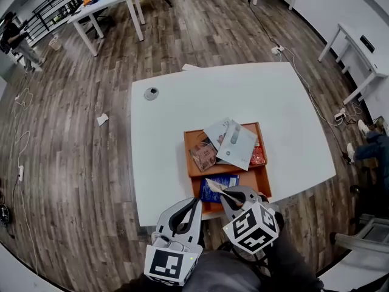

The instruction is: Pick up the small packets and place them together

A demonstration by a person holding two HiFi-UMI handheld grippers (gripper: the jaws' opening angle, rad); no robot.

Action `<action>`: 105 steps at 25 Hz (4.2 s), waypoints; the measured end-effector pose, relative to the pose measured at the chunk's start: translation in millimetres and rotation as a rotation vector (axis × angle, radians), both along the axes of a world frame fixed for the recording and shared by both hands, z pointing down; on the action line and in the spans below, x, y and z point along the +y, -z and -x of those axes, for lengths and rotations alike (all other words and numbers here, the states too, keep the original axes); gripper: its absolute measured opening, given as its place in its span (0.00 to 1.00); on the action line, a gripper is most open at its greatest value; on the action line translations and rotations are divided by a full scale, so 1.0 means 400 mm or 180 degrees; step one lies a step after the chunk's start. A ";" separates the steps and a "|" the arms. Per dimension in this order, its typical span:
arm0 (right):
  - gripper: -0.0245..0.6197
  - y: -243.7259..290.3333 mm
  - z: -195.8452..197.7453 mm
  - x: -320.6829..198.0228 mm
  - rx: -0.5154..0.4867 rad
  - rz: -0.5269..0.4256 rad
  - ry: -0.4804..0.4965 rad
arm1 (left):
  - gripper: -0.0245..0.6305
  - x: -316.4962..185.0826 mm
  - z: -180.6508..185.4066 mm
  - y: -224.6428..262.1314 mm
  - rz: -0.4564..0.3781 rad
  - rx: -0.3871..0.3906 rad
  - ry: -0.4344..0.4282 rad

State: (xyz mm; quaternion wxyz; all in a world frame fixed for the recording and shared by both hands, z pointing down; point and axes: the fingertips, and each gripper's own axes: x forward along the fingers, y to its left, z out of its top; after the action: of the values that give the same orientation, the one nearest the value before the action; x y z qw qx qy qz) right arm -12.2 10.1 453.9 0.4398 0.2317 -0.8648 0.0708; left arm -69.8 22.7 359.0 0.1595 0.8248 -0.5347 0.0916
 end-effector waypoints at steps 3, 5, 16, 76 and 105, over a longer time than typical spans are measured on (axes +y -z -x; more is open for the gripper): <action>0.05 0.050 -0.004 0.017 -0.0142 -0.0075 0.0006 | 0.04 0.026 -0.017 0.020 -0.0069 -0.0018 0.0016; 0.05 0.080 -0.010 0.020 -0.0214 -0.0153 -0.0001 | 0.04 0.035 -0.029 0.032 -0.0091 -0.0031 0.0005; 0.05 0.236 -0.128 -0.099 -0.0549 -0.0690 -0.0509 | 0.04 0.009 -0.085 0.048 -0.0124 -0.0056 -0.0063; 0.39 0.120 -0.128 -0.069 -0.0263 -0.0382 -0.0540 | 0.04 0.028 -0.060 0.017 -0.0073 0.0027 -0.0104; 0.53 -0.188 0.051 -0.030 0.0425 0.0620 0.0191 | 0.04 -0.045 0.127 -0.110 0.0381 0.0043 0.0324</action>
State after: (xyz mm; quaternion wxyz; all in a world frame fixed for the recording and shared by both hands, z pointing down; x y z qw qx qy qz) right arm -32.6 -2.0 529.2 0.5188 0.1661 -0.8291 0.1257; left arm -120.7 4.6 403.2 0.2166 0.7861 -0.5684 0.1096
